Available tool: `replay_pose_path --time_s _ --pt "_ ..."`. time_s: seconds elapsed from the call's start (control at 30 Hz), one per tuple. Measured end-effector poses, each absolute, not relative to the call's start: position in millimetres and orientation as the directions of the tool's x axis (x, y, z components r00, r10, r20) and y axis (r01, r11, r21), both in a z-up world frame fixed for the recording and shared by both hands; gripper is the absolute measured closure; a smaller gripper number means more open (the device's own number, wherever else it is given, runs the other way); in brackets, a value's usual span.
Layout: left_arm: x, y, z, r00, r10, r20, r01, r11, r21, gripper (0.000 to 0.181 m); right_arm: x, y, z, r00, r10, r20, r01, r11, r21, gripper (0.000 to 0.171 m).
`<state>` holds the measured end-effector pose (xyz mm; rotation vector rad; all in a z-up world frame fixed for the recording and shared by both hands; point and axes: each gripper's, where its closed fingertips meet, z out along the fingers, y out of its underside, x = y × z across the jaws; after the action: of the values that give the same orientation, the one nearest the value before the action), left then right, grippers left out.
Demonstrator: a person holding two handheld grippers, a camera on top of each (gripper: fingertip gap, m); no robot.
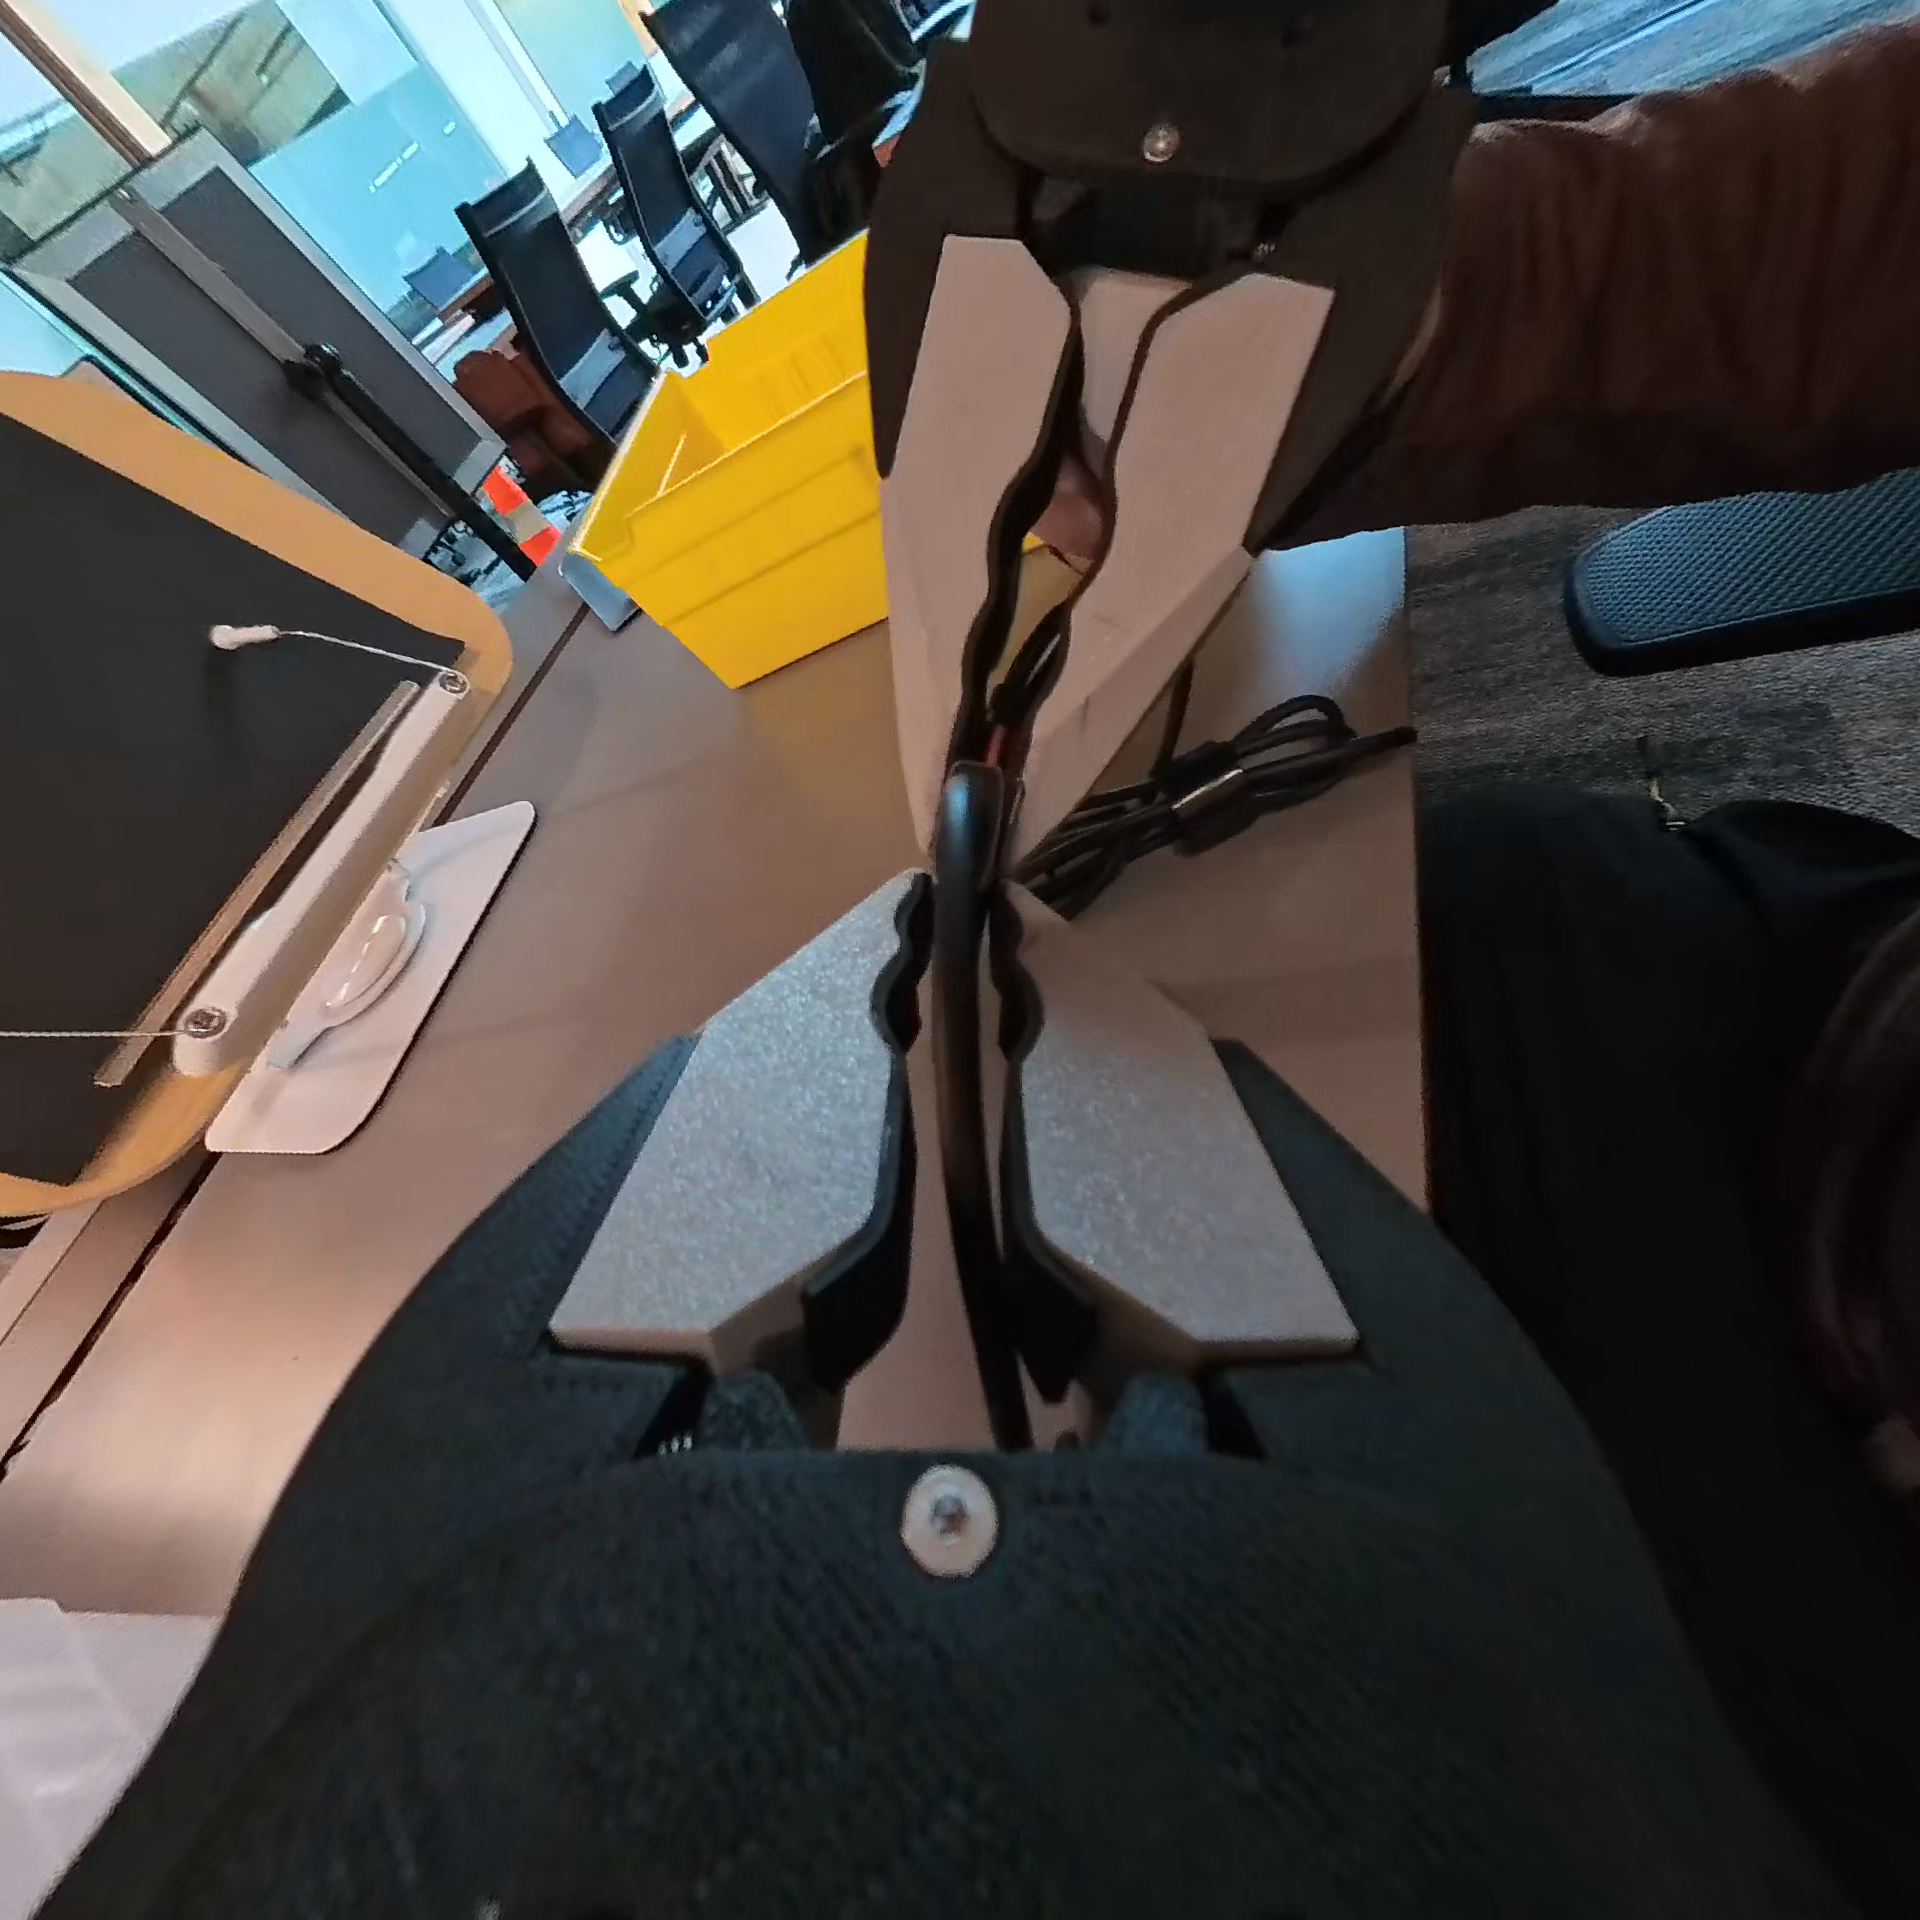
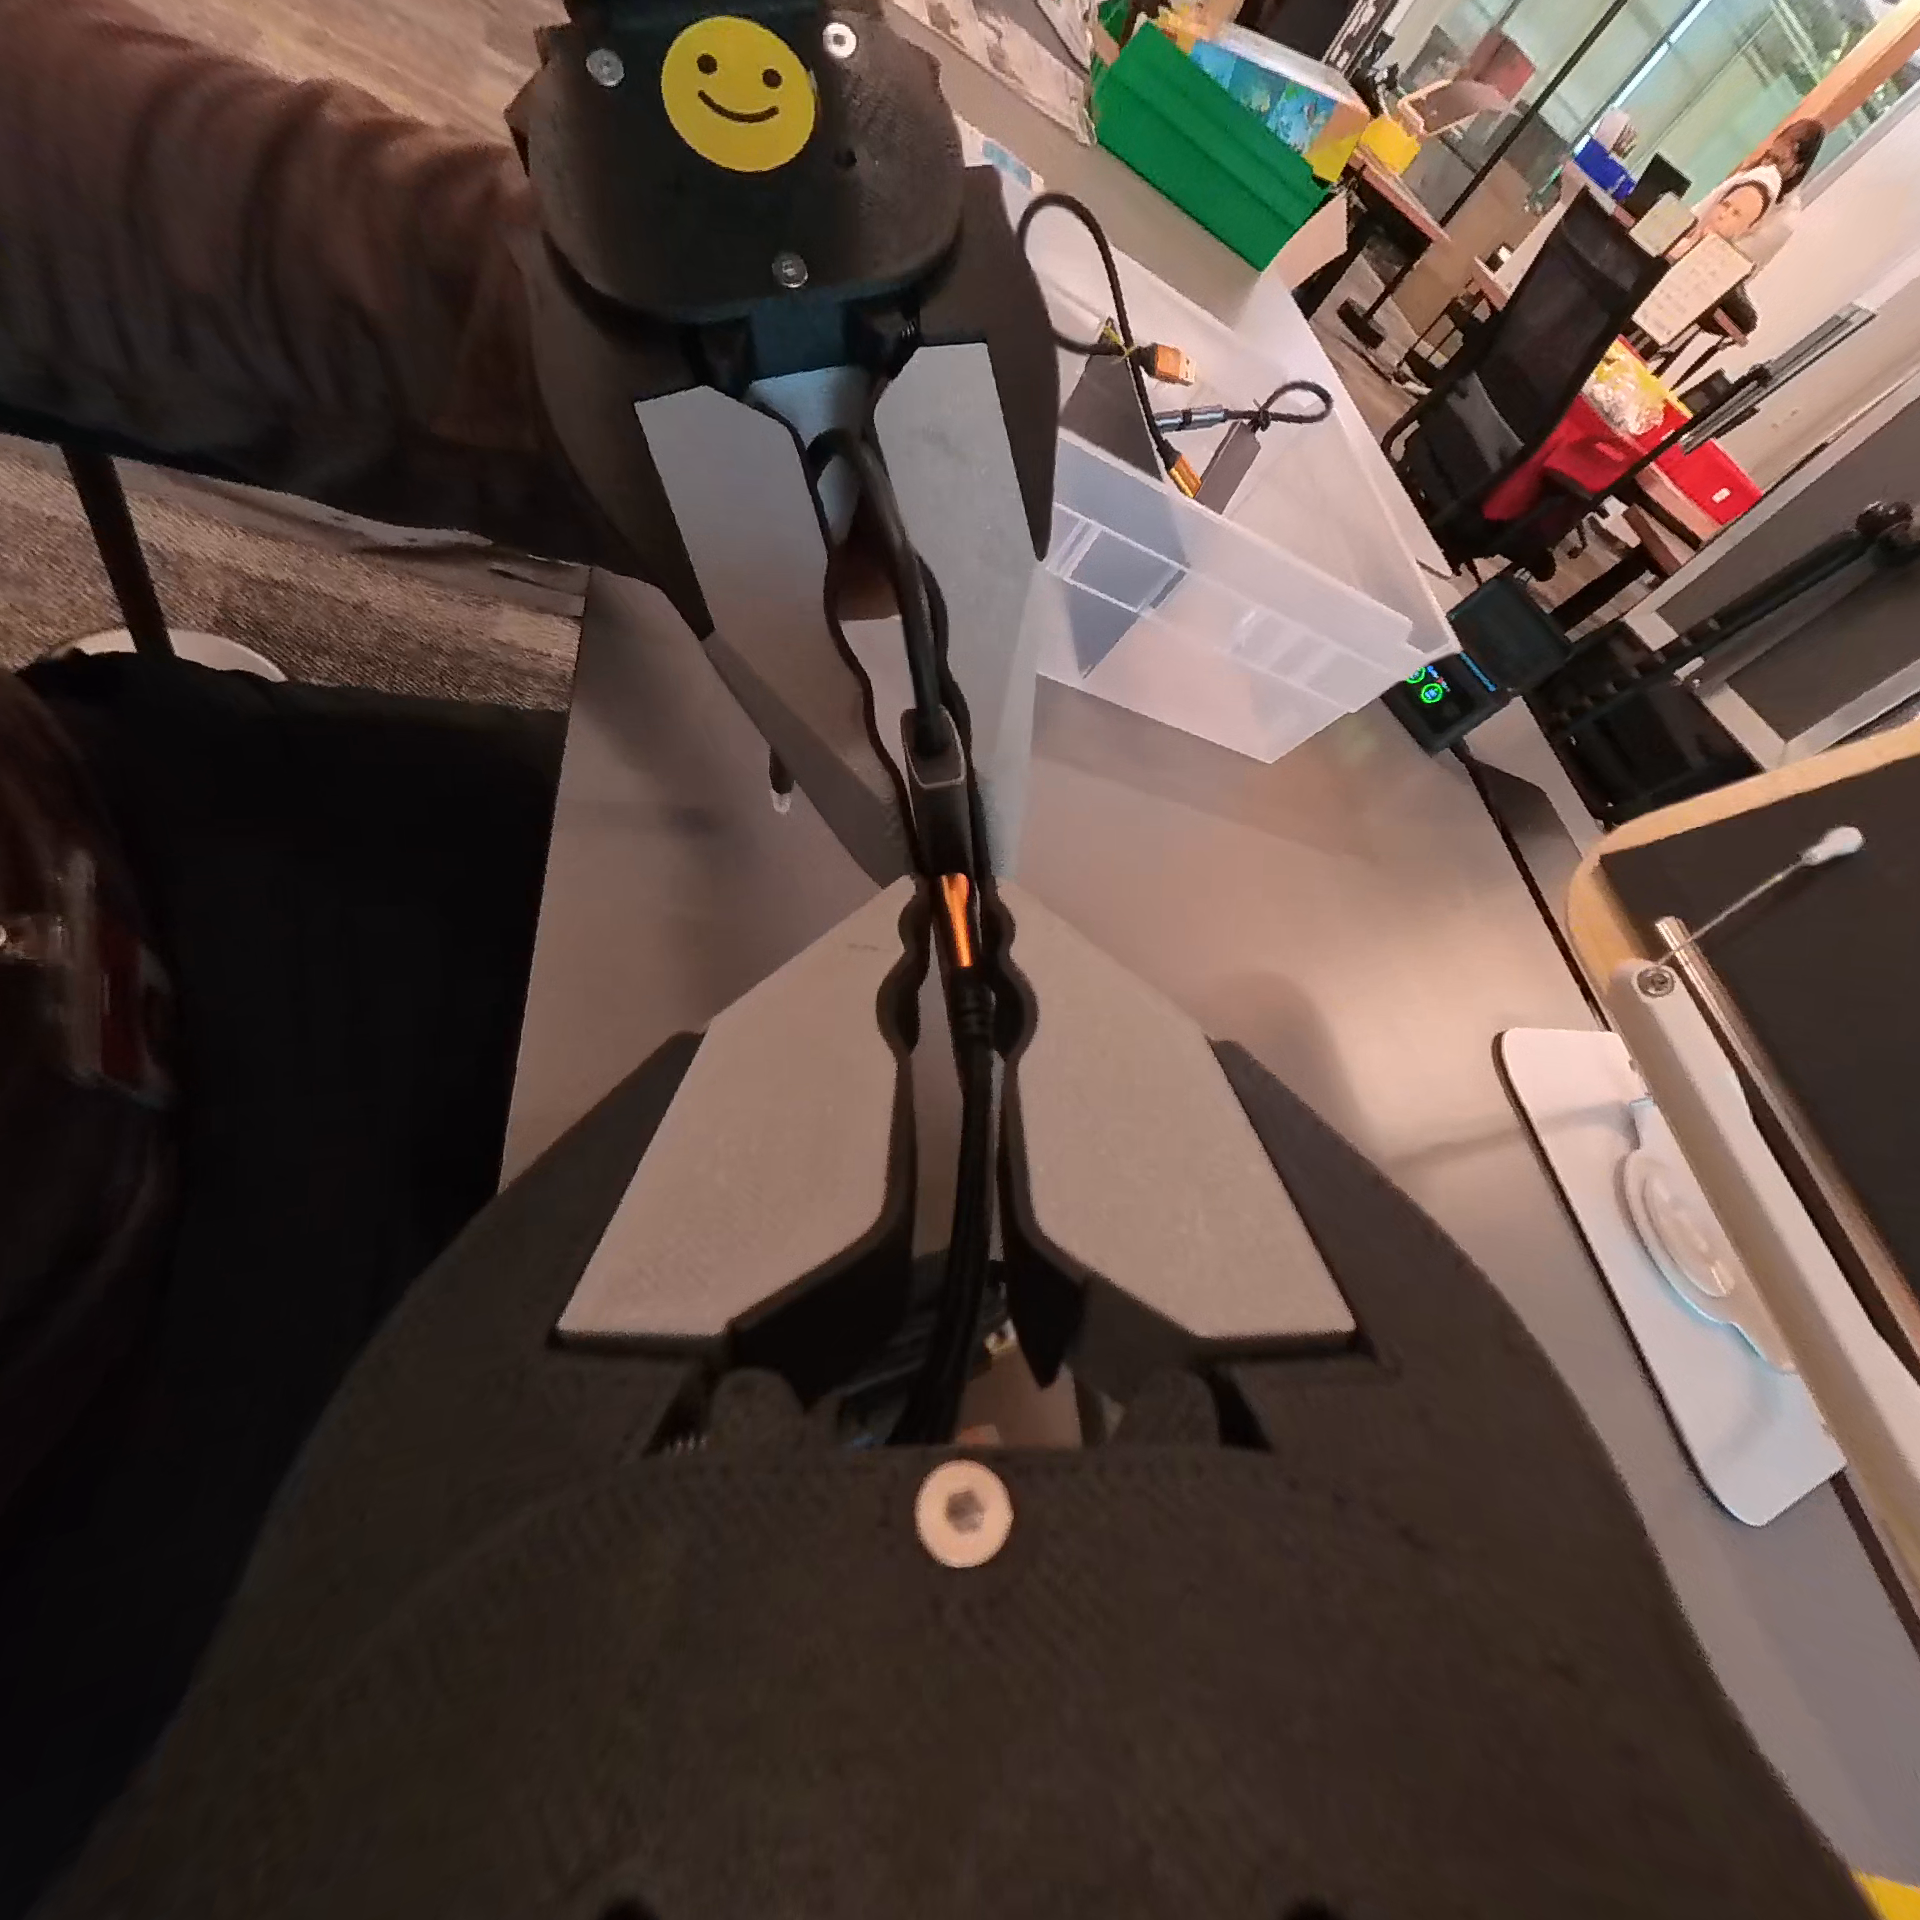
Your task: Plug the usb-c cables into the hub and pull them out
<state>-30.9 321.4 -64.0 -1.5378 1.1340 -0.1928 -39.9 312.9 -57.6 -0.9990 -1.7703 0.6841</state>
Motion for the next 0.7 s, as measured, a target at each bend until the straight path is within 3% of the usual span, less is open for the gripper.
replay_pose_path --time_s 0.7 --pt "-33.9 316.1 -58.4 0.51 -0.718 -0.473 -0.567 0.133 -0.813 0.172 -41.4 308.9 -53.1 -0.217 0.753 0.621 0.421 0.647 -0.636 0.168"
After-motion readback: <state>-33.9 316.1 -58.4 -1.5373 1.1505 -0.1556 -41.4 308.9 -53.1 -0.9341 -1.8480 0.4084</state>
